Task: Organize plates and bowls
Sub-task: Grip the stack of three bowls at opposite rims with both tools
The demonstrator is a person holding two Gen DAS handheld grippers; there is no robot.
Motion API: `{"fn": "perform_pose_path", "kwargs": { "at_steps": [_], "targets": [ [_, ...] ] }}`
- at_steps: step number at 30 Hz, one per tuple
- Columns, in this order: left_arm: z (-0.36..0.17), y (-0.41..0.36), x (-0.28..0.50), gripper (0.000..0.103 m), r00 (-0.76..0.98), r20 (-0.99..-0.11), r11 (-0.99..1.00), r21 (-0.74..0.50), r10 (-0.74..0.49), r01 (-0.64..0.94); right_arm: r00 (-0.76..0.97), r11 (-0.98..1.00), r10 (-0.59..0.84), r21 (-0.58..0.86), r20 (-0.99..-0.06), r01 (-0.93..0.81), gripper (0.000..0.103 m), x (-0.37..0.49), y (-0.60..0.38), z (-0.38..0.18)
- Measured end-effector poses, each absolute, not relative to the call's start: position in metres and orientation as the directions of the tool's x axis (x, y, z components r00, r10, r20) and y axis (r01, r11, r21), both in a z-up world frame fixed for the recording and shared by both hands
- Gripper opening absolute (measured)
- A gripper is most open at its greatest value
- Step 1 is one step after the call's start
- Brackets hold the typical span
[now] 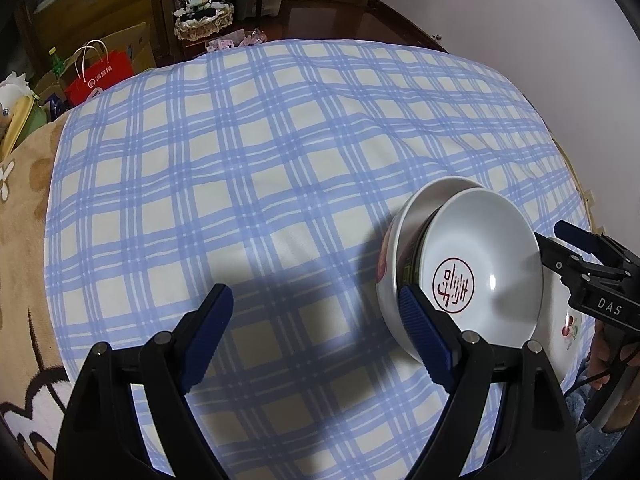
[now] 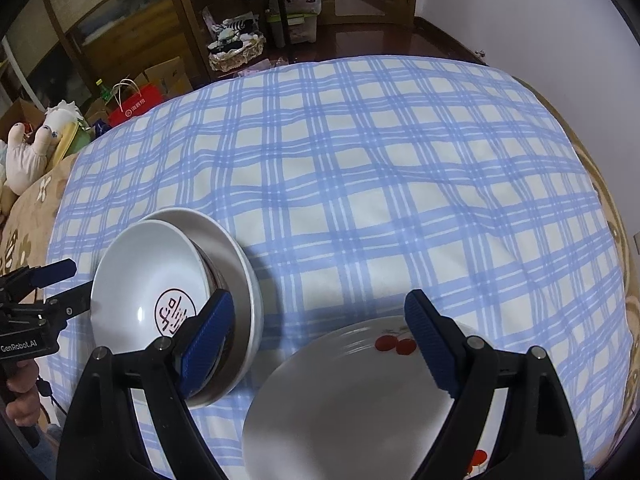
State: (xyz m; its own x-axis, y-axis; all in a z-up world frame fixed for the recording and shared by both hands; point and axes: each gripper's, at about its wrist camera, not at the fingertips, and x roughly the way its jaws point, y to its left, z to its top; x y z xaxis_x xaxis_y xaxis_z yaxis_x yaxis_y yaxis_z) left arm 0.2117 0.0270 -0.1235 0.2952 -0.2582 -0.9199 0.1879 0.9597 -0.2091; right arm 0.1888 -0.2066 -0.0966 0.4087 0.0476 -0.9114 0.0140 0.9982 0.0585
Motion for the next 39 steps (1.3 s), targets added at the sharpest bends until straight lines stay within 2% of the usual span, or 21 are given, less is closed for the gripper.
{"fn": "perform_pose_path", "kwargs": {
  "at_steps": [19, 21, 24, 25, 29, 31, 33, 37, 39],
  "targets": [
    [-0.127, 0.028, 0.213, 0.084, 0.267, -0.928, 0.959, -0.22, -0.261, 0.177, 0.439, 0.996, -0.069, -0.084, -0.896, -0.013, 0.092, 0.186, -0.19, -0.088],
    [-0.126, 0.027, 0.212, 0.084, 0.271, -0.927, 0.96, -0.216, -0.259, 0.177, 0.439, 0.996, -0.067, -0.083, -0.896, -0.018, 0.09, 0.186, -0.189, -0.088],
    [-0.126, 0.028, 0.212, 0.083, 0.273, -0.927, 0.96, -0.215, -0.258, 0.177, 0.439, 0.998, -0.042, -0.062, -0.897, -0.031, 0.079, 0.184, -0.187, -0.087],
    [-0.126, 0.027, 0.211, 0.082, 0.278, -0.926, 0.961, -0.212, -0.256, 0.179, 0.439, 0.998, -0.023, -0.043, -0.898, -0.035, 0.072, 0.184, -0.187, -0.086],
    [-0.122, 0.022, 0.208, 0.073, 0.287, -0.922, 0.957, -0.204, -0.259, 0.205, 0.418, 0.997, 0.07, 0.058, -0.906, -0.042, 0.046, 0.184, -0.189, -0.089],
    [-0.12, 0.018, 0.206, 0.065, 0.294, -0.919, 0.954, -0.2, -0.261, 0.223, 0.411, 0.994, 0.111, 0.104, -0.905, -0.04, 0.04, 0.183, -0.191, -0.09],
    [-0.119, 0.016, 0.205, 0.058, 0.291, -0.918, 0.952, -0.208, -0.269, 0.224, 0.406, 0.99, 0.137, 0.139, -0.904, -0.024, 0.038, 0.182, -0.192, -0.092],
    [-0.121, 0.018, 0.206, 0.037, 0.269, -0.903, 0.936, -0.288, -0.335, 0.202, 0.392, 0.967, 0.229, 0.256, -0.891, 0.017, 0.034, 0.182, -0.202, -0.097],
    [-0.121, 0.016, 0.204, 0.034, 0.27, -0.9, 0.934, -0.292, -0.341, 0.207, 0.384, 0.962, 0.242, 0.272, -0.891, 0.025, 0.033, 0.182, -0.203, -0.099]
  ]
}}
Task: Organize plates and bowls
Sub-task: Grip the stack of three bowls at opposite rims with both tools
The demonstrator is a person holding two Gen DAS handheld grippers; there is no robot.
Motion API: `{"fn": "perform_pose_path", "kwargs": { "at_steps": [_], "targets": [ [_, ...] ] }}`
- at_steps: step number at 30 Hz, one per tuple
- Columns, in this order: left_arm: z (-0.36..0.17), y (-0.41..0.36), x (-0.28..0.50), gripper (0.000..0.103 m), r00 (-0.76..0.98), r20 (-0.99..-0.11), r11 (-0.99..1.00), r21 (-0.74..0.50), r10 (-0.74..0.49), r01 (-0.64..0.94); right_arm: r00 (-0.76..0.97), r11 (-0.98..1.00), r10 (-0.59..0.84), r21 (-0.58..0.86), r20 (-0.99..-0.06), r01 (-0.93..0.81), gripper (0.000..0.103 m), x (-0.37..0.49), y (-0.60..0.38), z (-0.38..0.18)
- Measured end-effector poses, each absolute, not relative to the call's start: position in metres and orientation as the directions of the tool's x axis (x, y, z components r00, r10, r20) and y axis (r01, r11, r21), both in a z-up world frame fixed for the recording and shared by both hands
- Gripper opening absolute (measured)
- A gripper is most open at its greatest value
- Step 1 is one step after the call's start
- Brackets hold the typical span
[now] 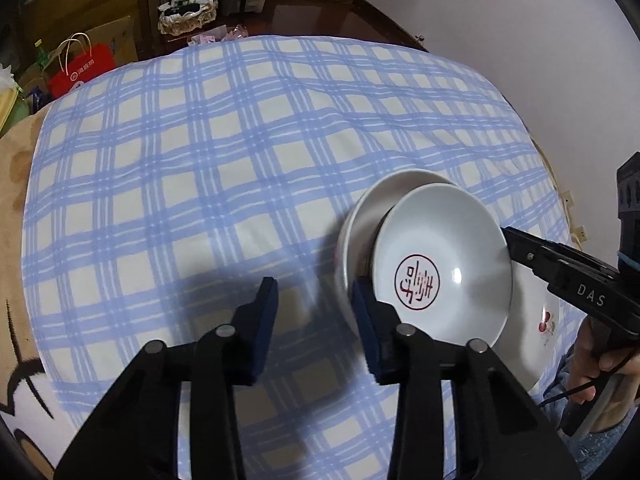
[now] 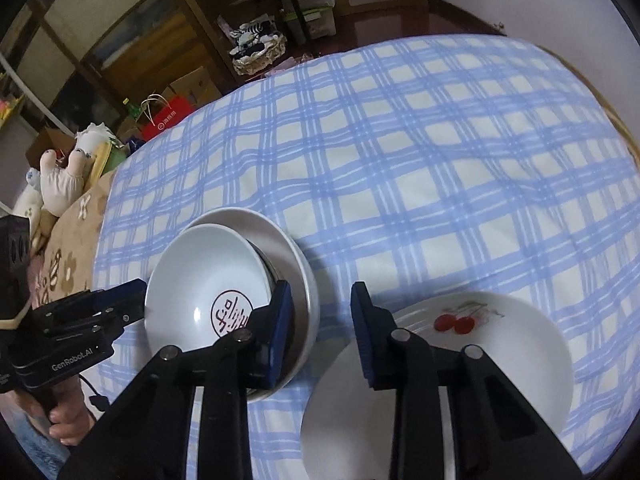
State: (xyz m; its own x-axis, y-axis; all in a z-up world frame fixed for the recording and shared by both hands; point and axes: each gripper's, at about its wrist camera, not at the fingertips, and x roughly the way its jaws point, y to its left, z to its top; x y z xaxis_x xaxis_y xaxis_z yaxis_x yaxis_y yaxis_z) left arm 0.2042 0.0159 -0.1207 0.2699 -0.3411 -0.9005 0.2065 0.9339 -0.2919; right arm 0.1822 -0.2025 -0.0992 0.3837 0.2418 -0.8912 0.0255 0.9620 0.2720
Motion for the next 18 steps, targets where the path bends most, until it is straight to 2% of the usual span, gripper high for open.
{"fn": "perform_pose_path", "kwargs": {
  "at_steps": [2, 4, 7, 8, 18],
  "targets": [
    [-0.1202, 0.0144, 0.2034, 0.03, 0.271, -0.897, 0.93, -0.299, -0.35, 0.213, 0.381, 0.962, 0.244, 0.274, -0.892, 0.024, 0.033, 0.1825, -0.2019, -0.0996],
    [-0.1197, 0.0135, 0.2034, 0.03, 0.272, -0.895, 0.929, -0.301, -0.353, 0.217, 0.38, 0.962, 0.244, 0.274, -0.892, 0.025, 0.033, 0.1823, -0.2023, -0.1006],
    [-0.1194, 0.0132, 0.2032, 0.03, 0.271, -0.894, 0.927, -0.3, -0.356, 0.227, 0.367, 0.961, 0.248, 0.276, -0.897, 0.024, 0.013, 0.1826, -0.2001, -0.1045],
    [-0.1193, 0.0137, 0.2027, 0.031, 0.272, -0.894, 0.926, -0.299, -0.356, 0.232, 0.366, 0.96, 0.252, 0.278, -0.896, 0.02, 0.012, 0.1823, -0.1998, -0.1048],
    [-0.1216, 0.0138, 0.2036, 0.031, 0.279, -0.899, 0.931, -0.278, -0.339, 0.237, 0.367, 0.966, 0.237, 0.257, -0.9, 0.007, 0.011, 0.1821, -0.1953, -0.103]
  ]
}}
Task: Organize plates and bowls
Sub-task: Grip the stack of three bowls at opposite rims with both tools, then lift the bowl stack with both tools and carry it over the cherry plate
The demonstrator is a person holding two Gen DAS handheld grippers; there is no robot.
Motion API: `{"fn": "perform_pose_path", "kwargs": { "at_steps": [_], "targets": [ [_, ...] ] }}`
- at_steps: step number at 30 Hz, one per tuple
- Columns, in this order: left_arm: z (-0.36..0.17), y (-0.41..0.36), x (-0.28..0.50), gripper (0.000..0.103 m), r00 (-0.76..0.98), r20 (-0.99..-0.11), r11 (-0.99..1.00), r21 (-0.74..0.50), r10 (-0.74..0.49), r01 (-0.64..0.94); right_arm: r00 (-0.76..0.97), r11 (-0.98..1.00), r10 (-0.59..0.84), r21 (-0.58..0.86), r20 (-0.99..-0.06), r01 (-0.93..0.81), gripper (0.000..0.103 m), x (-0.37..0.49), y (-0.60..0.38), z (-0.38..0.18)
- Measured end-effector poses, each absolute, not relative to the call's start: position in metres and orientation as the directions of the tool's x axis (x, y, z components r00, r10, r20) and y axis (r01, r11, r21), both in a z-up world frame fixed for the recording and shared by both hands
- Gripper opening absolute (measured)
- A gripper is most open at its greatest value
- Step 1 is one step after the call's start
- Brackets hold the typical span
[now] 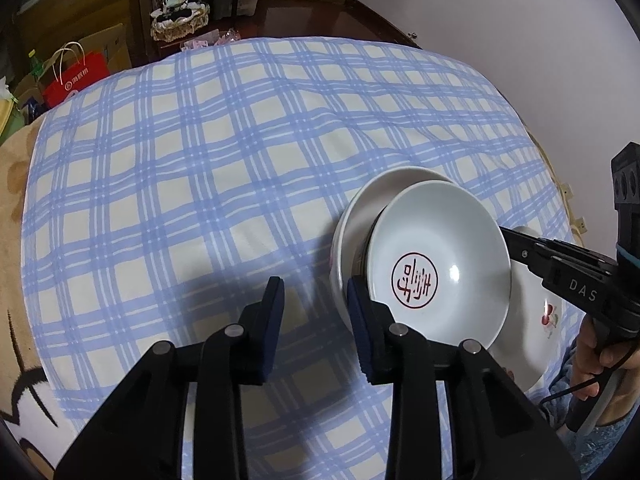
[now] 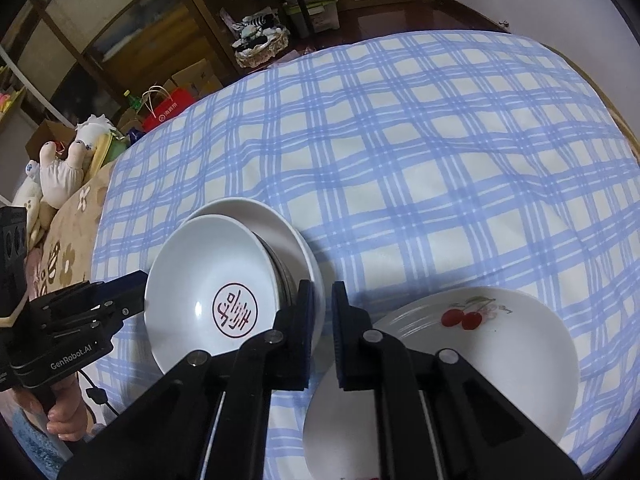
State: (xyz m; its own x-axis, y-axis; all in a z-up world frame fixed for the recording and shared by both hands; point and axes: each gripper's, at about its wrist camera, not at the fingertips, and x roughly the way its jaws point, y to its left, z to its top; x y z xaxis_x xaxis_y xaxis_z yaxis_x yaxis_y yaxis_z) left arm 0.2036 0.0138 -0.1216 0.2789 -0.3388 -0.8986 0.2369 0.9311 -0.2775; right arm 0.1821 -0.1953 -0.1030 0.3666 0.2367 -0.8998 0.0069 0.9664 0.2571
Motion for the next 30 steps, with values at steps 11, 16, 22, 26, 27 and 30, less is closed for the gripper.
{"fn": "perform_pose_path", "kwargs": {
  "at_steps": [11, 16, 22, 26, 27, 30],
  "targets": [
    [-0.128, 0.008, 0.207, 0.031, 0.278, -0.913, 0.945, -0.238, -0.297, 0.226, 0.333, 0.96, 0.259, 0.279, -0.907, 0.013, 0.011, 0.185, -0.191, -0.111],
    [-0.129, 0.01, 0.209, 0.033, 0.273, -0.916, 0.946, -0.237, -0.294, 0.224, 0.325, 0.949, 0.29, 0.314, -0.9, 0.023, 0.011, 0.185, -0.195, -0.115],
    [-0.128, 0.005, 0.207, 0.033, 0.286, -0.918, 0.949, -0.211, -0.275, 0.234, 0.318, 0.944, 0.297, 0.328, -0.9, 0.047, 0.011, 0.186, -0.197, -0.116],
    [-0.128, 0.004, 0.206, 0.032, 0.294, -0.919, 0.953, -0.198, -0.262, 0.231, 0.317, 0.949, 0.281, 0.311, -0.906, 0.047, 0.01, 0.186, -0.194, -0.116],
    [-0.128, 0.004, 0.206, 0.032, 0.294, -0.92, 0.953, -0.197, -0.261, 0.229, 0.316, 0.953, 0.271, 0.299, -0.909, 0.043, 0.01, 0.186, -0.193, -0.115],
    [-0.129, 0.006, 0.208, 0.032, 0.288, -0.918, 0.953, -0.216, -0.273, 0.213, 0.319, 0.961, 0.248, 0.274, -0.915, 0.039, 0.01, 0.186, -0.19, -0.115]
  ]
}}
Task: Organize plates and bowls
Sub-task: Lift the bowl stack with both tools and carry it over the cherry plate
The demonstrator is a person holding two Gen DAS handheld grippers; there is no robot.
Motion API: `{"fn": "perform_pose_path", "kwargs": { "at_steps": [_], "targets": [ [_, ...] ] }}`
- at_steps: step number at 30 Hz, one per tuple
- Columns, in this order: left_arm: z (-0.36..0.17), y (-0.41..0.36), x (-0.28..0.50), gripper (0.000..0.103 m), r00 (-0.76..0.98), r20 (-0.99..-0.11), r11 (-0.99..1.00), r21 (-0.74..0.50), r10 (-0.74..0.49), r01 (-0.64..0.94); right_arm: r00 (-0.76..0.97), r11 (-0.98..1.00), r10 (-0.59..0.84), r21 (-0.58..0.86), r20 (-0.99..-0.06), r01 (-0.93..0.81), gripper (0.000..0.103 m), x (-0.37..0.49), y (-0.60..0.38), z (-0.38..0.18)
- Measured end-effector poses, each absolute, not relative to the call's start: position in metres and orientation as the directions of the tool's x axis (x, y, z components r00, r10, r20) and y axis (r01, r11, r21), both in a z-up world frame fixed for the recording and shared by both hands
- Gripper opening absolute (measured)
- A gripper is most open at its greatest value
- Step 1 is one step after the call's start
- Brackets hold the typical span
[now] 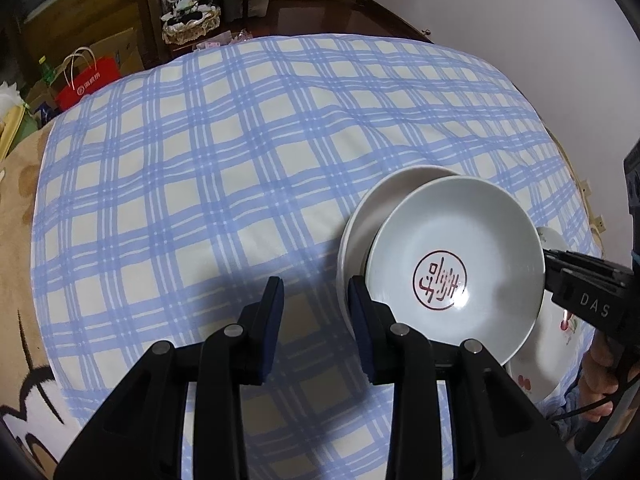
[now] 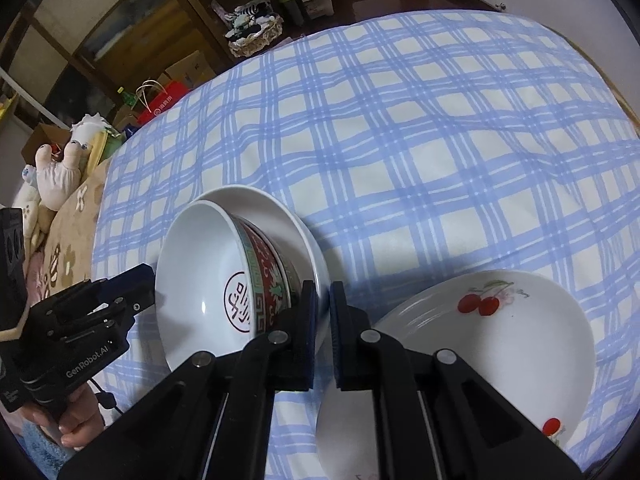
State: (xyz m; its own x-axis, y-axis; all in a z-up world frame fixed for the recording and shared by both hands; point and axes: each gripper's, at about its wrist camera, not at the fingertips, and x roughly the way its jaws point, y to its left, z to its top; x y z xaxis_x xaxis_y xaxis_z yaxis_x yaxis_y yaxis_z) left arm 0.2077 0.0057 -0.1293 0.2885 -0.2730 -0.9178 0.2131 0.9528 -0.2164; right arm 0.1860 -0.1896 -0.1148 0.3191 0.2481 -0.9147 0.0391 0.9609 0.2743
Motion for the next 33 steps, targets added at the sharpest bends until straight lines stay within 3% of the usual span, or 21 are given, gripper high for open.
{"fn": "perform_pose_path", "kwargs": {
  "at_steps": [4, 8, 33],
  "targets": [
    [-0.13, 0.007, 0.208, 0.027, 0.289, -0.913, 0.95, -0.236, -0.289, 0.206, 0.322, 0.959, 0.249, 0.279, -0.913, 0.049, 0.01, 0.186, -0.19, -0.115],
    [-0.13, 0.004, 0.205, 0.004, 0.284, -0.897, 0.932, -0.282, -0.34, 0.227, 0.328, 0.959, 0.247, 0.279, -0.912, 0.052, 0.01, 0.186, -0.19, -0.115],
    [-0.133, 0.009, 0.208, 0.004, 0.286, -0.884, 0.928, -0.344, -0.371, 0.14, 0.332, 0.946, 0.253, 0.304, -0.909, 0.111, 0.01, 0.183, -0.191, -0.115]
  ]
}}
